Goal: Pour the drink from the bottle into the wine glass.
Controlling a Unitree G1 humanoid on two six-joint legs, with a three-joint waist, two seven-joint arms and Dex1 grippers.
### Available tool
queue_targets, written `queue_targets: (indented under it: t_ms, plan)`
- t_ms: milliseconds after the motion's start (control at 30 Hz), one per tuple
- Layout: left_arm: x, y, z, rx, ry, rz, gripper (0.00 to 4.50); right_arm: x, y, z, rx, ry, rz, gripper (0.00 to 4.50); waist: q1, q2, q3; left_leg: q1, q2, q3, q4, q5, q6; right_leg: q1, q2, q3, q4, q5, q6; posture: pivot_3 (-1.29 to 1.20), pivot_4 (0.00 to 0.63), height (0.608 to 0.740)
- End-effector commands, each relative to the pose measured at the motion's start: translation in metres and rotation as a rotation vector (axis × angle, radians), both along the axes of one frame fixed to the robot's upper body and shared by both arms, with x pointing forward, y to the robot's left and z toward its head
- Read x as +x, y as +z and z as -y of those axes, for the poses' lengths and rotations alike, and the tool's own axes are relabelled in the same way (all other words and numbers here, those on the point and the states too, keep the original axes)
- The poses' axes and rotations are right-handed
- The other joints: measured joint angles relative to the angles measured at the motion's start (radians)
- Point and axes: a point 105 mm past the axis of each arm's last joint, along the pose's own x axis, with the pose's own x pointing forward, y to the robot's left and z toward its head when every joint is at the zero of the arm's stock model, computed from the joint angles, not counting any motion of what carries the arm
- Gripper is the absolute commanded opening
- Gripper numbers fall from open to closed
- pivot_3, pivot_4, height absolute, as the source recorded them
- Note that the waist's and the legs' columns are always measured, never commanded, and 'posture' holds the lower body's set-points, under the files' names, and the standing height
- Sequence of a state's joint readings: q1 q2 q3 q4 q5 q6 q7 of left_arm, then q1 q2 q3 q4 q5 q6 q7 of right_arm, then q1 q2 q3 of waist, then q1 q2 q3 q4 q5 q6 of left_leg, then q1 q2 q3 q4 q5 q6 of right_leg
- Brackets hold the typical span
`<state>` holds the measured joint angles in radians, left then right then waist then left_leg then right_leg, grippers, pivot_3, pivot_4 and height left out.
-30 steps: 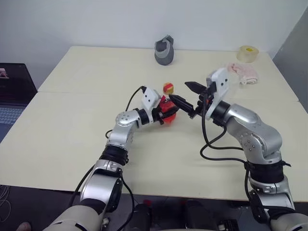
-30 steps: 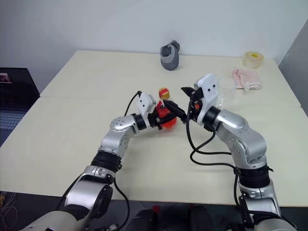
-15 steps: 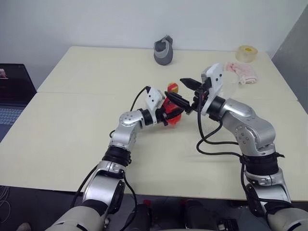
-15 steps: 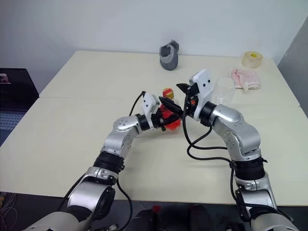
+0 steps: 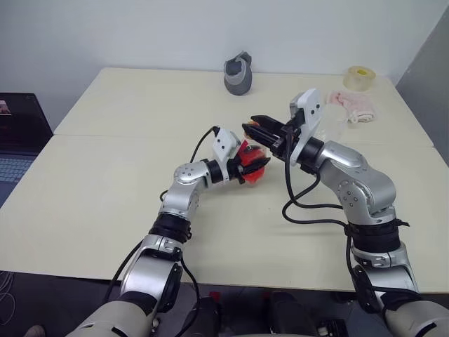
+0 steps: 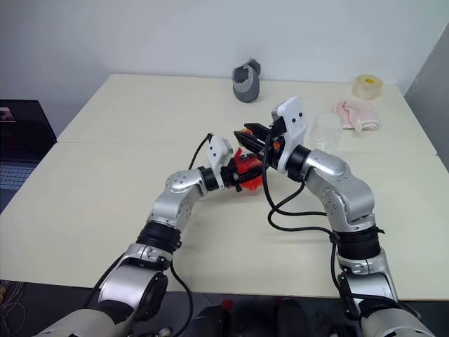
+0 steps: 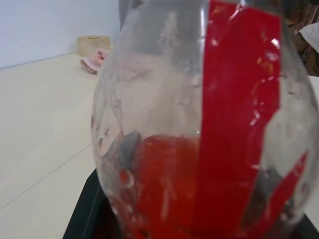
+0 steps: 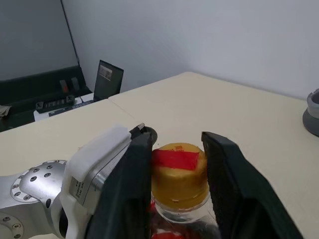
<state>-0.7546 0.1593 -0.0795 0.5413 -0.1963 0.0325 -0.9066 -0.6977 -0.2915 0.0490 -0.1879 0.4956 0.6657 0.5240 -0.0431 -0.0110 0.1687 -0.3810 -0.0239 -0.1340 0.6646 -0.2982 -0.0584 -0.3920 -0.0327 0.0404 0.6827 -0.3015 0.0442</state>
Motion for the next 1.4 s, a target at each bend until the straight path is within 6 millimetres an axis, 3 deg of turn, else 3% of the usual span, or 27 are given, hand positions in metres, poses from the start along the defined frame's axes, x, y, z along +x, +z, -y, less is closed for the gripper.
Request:
queue_targets:
  t_ms: [33,233,367,567,733,1067,1200,1400]
  plan:
    - [-0.002,0.019,0.001,-0.023,-0.011,0.077,1.83,-0.007,0.016,-0.003,0.028,0.042,0.048,1.18,0.000,0.000,0.000,0.000,0.000,0.000,0.000,0.000,0.000,0.000,0.000,0.000,0.000,0.000,0.000,0.00,0.150,0.740]
    - [-0.009,0.025,-0.003,-0.016,-0.040,0.095,1.60,-0.015,0.017,-0.012,-0.004,0.153,0.063,1.18,-0.005,0.000,0.000,0.000,0.000,0.000,0.000,0.000,0.000,0.000,0.000,0.000,0.000,0.000,0.000,0.00,0.150,0.740]
    - [-0.038,0.040,-0.014,-0.031,-0.132,0.086,1.50,-0.029,0.029,-0.021,-0.045,0.418,0.143,1.18,-0.019,0.000,0.000,0.000,0.000,0.001,0.000,0.000,0.000,-0.001,0.000,0.001,0.000,0.000,0.000,0.00,0.150,0.740]
    - [-0.076,0.053,-0.022,-0.023,-0.203,0.072,1.22,-0.033,0.030,-0.029,-0.127,0.621,0.166,1.18,-0.024,0.001,0.000,0.001,0.001,0.000,0.000,0.000,0.000,0.000,0.000,0.000,0.001,0.000,0.000,0.00,0.150,0.740]
    - [-0.088,0.062,-0.028,-0.042,-0.178,0.048,1.13,-0.034,0.030,-0.031,-0.155,0.706,0.152,1.18,-0.015,0.001,0.000,0.001,0.001,0.000,0.001,0.000,0.001,0.001,-0.001,0.000,0.003,0.000,0.000,0.00,0.150,0.740]
    - [-0.080,0.048,-0.047,-0.060,-0.051,-0.017,1.08,-0.033,0.039,-0.007,-0.150,0.642,0.102,4.48,-0.011,0.001,0.000,0.001,0.001,0.000,0.001,0.001,0.000,0.001,-0.004,0.000,0.001,0.000,0.000,0.00,0.150,0.740]
    - [-0.076,0.045,-0.052,-0.056,-0.011,-0.021,1.08,-0.040,0.042,0.003,-0.135,0.596,0.080,4.50,-0.007,0.001,0.000,0.000,0.001,0.000,0.000,0.001,0.000,0.000,-0.005,-0.001,0.001,0.000,0.000,0.00,0.150,0.740]
    - [-0.044,0.042,-0.062,-0.068,0.107,0.019,1.06,-0.048,0.040,0.005,-0.093,0.453,0.048,4.50,-0.004,0.001,0.000,0.001,0.001,0.000,0.000,0.001,0.000,0.001,-0.005,-0.001,0.001,0.000,0.000,0.00,0.150,0.740]
